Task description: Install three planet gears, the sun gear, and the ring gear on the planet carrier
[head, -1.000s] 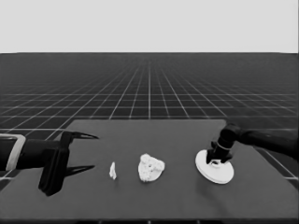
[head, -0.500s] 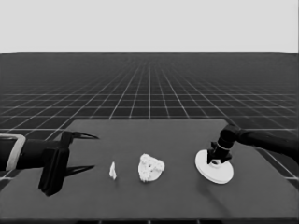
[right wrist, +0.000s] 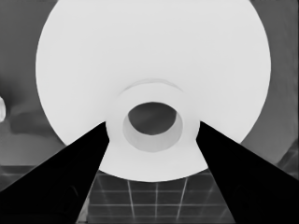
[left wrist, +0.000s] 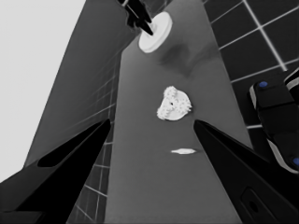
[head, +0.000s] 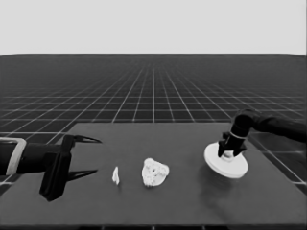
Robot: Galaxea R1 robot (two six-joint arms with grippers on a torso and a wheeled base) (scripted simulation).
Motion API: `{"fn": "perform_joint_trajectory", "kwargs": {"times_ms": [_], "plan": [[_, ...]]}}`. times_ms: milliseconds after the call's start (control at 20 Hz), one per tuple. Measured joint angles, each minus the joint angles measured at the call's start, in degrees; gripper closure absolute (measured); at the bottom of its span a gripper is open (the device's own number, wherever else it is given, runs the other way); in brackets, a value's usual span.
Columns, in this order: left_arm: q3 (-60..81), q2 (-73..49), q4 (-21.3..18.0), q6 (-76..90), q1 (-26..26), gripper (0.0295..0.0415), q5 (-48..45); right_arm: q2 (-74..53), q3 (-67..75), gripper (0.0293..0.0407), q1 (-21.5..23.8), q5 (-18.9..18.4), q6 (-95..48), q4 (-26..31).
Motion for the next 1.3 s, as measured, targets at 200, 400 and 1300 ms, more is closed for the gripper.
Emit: {"fn": "perform_joint_trajectory", "kwargs": {"times_ms": [200, 400, 1300], "plan": [[0.00, 0.00, 0.00, 0.00, 0.00, 0.0326, 0.00, 0.00, -0.02, 0.0351, 0.39, -0.33, -0.02, 0.31], [0.00, 0.00, 0.00, 0.00, 0.00, 0.0326, 0.00, 38.12, 0.86, 0.0351, -1.62, -3.74, 39.42, -3.88], [0.00, 0.00, 0.00, 0.00, 0.00, 0.0326, 0.00, 48.34, -14.57, 0.0352, -7.44, -1.77, 34.66, -9.13]]}}
